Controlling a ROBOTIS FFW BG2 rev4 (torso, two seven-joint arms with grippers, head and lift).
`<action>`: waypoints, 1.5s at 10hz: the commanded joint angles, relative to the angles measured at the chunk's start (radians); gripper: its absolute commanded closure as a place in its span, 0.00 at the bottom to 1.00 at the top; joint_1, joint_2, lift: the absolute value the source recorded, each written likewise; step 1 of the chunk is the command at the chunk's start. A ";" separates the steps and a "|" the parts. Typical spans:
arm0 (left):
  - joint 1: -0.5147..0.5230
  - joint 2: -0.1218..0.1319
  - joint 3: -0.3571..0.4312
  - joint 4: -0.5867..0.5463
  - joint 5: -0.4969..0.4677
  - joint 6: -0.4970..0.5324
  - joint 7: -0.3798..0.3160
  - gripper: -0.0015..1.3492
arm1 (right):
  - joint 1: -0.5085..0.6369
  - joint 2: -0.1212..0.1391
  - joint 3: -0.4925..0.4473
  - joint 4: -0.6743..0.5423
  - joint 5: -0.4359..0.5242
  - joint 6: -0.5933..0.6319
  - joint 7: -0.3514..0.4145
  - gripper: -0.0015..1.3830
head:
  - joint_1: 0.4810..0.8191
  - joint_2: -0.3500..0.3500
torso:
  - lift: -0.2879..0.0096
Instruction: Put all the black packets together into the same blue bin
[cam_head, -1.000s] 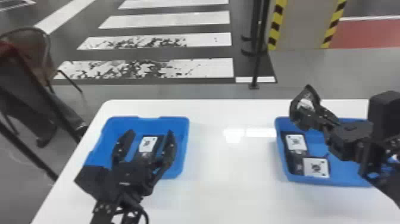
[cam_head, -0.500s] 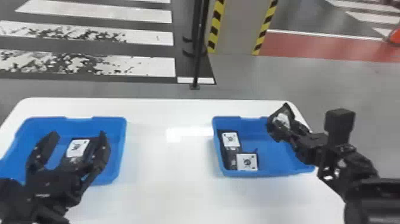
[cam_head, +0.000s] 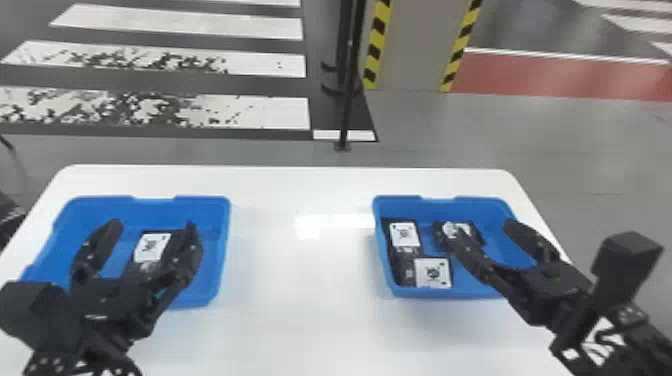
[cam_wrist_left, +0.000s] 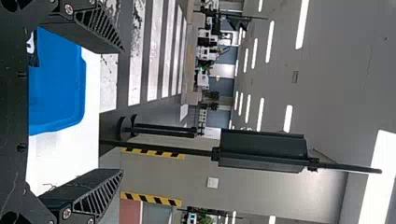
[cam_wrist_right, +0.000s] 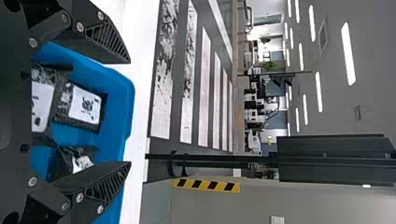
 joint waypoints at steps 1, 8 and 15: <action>-0.013 -0.004 0.018 0.000 -0.016 0.012 -0.003 0.09 | 0.104 0.024 0.002 -0.103 -0.034 -0.010 -0.018 0.08 | 0.63 0.37 | 0.60; -0.222 0.011 0.060 0.010 -0.189 0.540 -0.083 0.09 | 0.151 0.006 0.042 -0.127 -0.066 -0.071 -0.015 0.09 | 0.63 0.44 | 0.60; -0.487 0.076 0.082 0.172 -0.271 1.112 -0.177 0.09 | 0.133 -0.019 0.094 -0.108 -0.076 -0.081 0.024 0.09 | 0.63 0.63 | 0.60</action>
